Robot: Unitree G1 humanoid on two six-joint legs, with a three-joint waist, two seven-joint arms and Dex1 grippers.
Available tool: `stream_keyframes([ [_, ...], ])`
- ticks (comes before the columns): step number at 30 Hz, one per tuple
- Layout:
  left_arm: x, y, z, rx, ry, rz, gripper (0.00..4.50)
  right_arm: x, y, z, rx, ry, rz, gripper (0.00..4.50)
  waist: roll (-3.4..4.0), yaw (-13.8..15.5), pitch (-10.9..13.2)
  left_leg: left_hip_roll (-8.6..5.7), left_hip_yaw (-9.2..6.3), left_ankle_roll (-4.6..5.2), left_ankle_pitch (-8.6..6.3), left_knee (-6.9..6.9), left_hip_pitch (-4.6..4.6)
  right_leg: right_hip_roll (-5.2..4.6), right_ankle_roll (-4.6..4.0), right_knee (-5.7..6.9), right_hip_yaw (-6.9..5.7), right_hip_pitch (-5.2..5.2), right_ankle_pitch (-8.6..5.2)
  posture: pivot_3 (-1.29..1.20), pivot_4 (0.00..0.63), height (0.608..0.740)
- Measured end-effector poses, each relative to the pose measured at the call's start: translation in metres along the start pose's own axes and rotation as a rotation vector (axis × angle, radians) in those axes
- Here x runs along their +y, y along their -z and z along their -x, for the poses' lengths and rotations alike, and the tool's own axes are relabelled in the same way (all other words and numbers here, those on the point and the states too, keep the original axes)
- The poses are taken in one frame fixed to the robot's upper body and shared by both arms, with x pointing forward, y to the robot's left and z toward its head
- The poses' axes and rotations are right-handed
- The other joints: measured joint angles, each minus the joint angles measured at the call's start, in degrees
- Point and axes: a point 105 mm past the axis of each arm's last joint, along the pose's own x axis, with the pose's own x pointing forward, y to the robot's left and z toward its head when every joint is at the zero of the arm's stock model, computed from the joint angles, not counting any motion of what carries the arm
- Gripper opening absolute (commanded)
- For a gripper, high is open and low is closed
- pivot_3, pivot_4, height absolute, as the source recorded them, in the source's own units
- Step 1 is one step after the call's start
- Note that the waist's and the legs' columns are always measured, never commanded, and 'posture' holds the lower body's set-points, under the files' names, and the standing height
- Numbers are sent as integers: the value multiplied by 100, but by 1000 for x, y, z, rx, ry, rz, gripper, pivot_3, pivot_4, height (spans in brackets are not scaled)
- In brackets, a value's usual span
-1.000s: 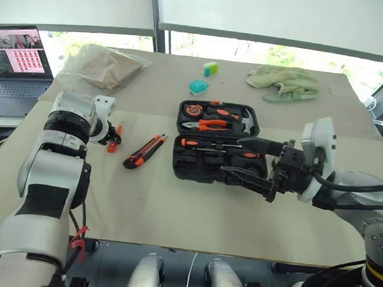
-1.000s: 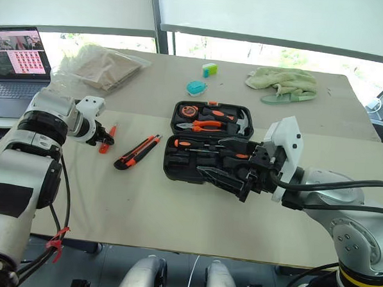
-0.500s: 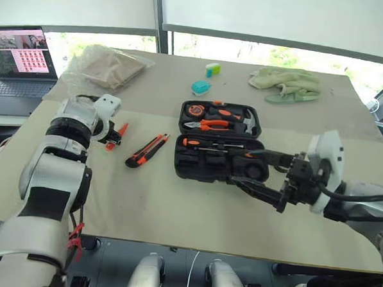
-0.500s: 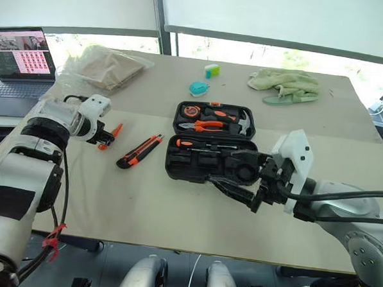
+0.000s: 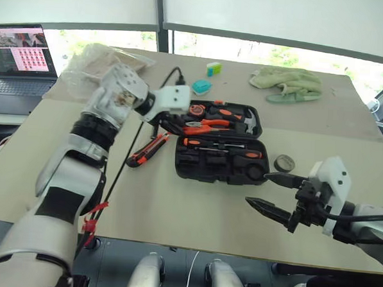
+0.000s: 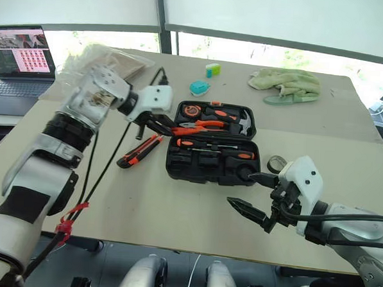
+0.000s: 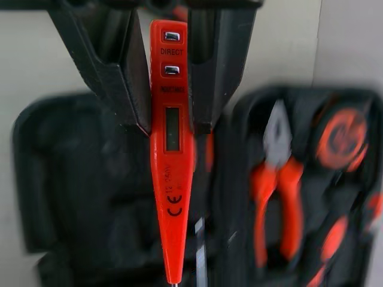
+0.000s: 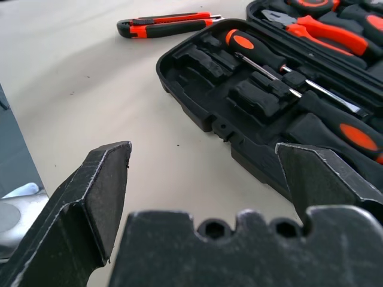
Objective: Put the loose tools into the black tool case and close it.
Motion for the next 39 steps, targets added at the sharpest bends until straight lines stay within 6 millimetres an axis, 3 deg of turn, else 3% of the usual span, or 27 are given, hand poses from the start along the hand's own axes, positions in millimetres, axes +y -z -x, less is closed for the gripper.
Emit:
stream_keyframes([
  [4, -13, -7, -32, 47, 69, 10, 405, 3, -2, 0, -14, 13, 8, 4500, 0, -46, 0, 0, -24, 3, 2, 1, -1, 1, 1, 1, 1, -2, 0, 0, 150, 740],
  [11, -11, 5, -54, 152, 25, 95, 405, 1, -6, 2, -42, 42, 1, 4500, 0, -80, 0, -3, -37, 4, 3, 1, -1, 1, 1, 2, 1, 0, 0, 0, 150, 740],
  [17, -9, 15, -57, 188, 6, 175, 405, 2, -9, 2, -60, 66, 1, 4500, 0, -86, 0, -3, -37, 5, 3, 1, -1, 1, 1, 2, 1, -1, 0, 0, 150, 740],
  [37, -12, 16, -56, 201, 32, 120, 405, -3, -19, 0, -94, 66, 14, 4500, 2, -89, -1, -3, -39, 5, 3, 2, 8, 1, 1, 5, 1, 9, 0, 0, 150, 740],
  [39, -12, 16, -56, 198, 32, 127, 1413, -5, -19, -1, -96, 72, 12, 4500, 2, -89, -1, -3, -38, 5, 3, 2, 8, 1, 1, 5, 2, 9, 0, 0, 150, 740],
])
